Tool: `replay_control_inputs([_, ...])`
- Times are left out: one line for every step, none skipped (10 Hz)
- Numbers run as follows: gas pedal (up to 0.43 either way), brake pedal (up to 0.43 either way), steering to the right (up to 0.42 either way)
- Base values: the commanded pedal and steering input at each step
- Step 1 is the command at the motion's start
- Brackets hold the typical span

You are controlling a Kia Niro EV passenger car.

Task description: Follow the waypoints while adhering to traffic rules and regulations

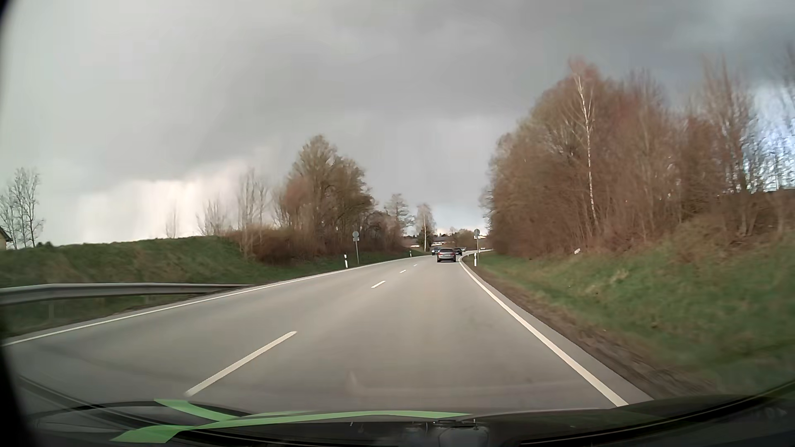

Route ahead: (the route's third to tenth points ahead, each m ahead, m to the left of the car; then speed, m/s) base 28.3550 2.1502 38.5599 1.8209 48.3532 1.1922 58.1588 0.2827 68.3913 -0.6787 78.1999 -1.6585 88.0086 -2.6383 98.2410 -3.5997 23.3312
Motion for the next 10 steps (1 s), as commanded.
replay_control_inputs([0.22, 0.0, 0.006])
replay_control_inputs([0.22, 0.0, 0.006])
replay_control_inputs([0.22, 0.0, 0.007])
replay_control_inputs([0.22, 0.0, 0.007])
replay_control_inputs([0.228, 0.0, 0.006])
replay_control_inputs([0.228, 0.0, 0.005])
replay_control_inputs([0.228, 0.0, 0.004])
replay_control_inputs([0.228, 0.0, 0.003])
replay_control_inputs([0.228, 0.0, 0.003])
replay_control_inputs([0.228, 0.0, 0.003])
